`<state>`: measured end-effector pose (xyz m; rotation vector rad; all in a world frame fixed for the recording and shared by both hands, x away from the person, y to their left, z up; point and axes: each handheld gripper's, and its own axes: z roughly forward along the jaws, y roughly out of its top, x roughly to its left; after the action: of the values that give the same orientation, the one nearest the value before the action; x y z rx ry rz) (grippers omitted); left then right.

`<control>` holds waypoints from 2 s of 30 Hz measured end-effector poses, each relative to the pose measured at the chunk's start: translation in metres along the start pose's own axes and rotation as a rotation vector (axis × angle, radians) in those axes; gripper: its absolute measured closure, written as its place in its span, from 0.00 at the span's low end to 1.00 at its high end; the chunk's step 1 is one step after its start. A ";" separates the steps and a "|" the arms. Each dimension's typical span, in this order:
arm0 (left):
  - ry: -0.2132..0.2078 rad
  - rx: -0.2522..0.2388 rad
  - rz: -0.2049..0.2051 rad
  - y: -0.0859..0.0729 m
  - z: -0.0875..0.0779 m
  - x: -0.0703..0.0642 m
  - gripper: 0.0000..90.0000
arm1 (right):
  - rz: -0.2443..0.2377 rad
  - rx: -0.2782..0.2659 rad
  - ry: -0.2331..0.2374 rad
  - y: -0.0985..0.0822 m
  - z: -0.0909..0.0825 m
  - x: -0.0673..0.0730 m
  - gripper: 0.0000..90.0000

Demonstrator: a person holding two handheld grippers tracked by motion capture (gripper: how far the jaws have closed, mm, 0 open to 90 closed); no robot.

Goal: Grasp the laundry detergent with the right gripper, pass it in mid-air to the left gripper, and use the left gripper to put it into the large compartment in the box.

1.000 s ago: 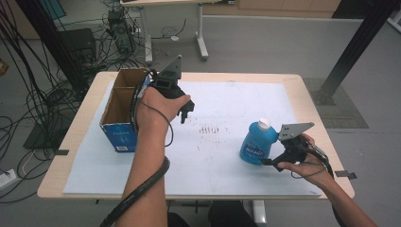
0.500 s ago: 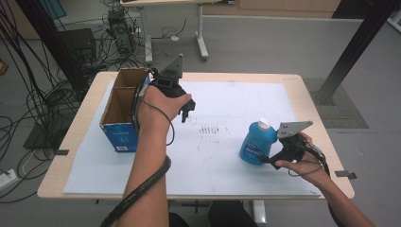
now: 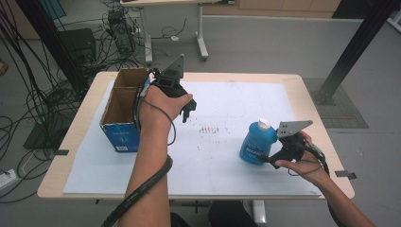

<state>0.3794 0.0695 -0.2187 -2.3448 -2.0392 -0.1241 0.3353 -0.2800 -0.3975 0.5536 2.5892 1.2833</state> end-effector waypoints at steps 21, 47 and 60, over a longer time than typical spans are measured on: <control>0.001 -0.004 0.002 0.001 -0.002 -0.002 0.09 | -0.002 -0.012 0.001 0.002 0.000 0.001 0.03; 0.003 -0.002 0.007 0.001 -0.002 -0.003 0.08 | 0.009 -0.026 0.000 0.001 0.003 0.002 0.03; 0.003 -0.007 0.004 0.001 -0.003 -0.002 0.08 | 0.014 -0.034 -0.002 0.002 0.005 0.002 0.03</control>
<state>0.3797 0.0675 -0.2162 -2.3507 -2.0358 -0.1347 0.3352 -0.2745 -0.3985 0.5677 2.5615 1.3283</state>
